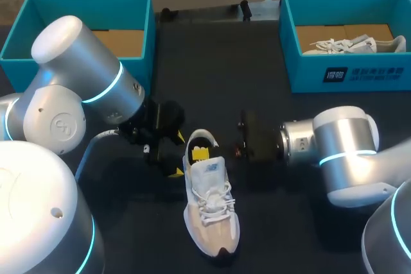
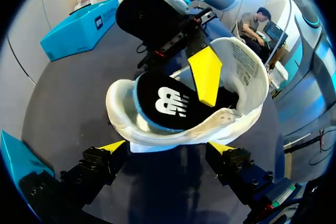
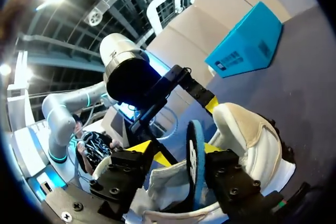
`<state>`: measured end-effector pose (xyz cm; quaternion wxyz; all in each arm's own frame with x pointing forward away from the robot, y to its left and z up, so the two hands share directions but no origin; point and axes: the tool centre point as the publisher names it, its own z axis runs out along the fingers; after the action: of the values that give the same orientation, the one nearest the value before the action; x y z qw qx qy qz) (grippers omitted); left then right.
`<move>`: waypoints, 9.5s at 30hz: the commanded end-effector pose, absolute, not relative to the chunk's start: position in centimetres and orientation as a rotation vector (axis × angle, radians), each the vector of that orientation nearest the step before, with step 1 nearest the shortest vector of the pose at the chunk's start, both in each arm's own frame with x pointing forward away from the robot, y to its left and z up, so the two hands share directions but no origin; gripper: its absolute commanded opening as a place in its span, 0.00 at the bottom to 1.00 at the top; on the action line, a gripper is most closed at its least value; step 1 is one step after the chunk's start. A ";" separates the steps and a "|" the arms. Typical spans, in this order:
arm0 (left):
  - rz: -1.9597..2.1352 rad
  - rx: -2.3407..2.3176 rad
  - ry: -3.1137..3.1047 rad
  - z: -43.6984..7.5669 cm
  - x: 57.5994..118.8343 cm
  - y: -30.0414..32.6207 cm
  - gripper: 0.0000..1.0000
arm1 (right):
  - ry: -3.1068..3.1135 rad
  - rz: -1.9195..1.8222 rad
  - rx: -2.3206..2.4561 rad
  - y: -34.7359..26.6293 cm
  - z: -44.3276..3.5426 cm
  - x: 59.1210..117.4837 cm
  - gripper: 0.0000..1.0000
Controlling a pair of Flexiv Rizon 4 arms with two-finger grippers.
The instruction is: Take the shoe out of the shoebox, open the shoe tongue, remove and reinsert the insole, then place the shoe into the shoebox
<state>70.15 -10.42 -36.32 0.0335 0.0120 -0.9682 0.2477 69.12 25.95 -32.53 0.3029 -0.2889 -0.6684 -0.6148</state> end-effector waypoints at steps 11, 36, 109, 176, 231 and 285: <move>0.761 0.038 -2.981 -36.3 70.1 -10.4 1.00 | -1.766 -1.596 -0.800 25.9 -33.0 70.4 0.00; 0.764 0.036 -2.979 -35.9 70.1 -9.9 1.00 | -1.805 -1.469 -0.732 25.3 -31.7 69.9 0.62; 0.693 -0.101 -2.958 -25.8 79.9 9.4 1.00 | -2.229 -0.629 -1.488 21.4 -21.0 75.0 0.38; 0.624 -0.301 -2.898 -23.8 83.2 12.4 1.00 | -2.658 0.046 -2.302 26.0 -24.9 67.9 0.00; 0.588 -0.487 -2.957 -24.0 89.5 14.5 1.00 | -2.757 0.155 -2.323 23.3 -33.5 68.7 0.00; 0.588 -0.487 -2.957 -24.0 89.5 14.5 1.00 | -2.615 0.352 -2.342 21.1 -39.5 67.4 0.00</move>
<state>89.61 14.51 -23.99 0.0453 -0.1590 -0.9671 0.1935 68.24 21.67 -39.91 -0.1857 -0.6209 -0.7525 0.1174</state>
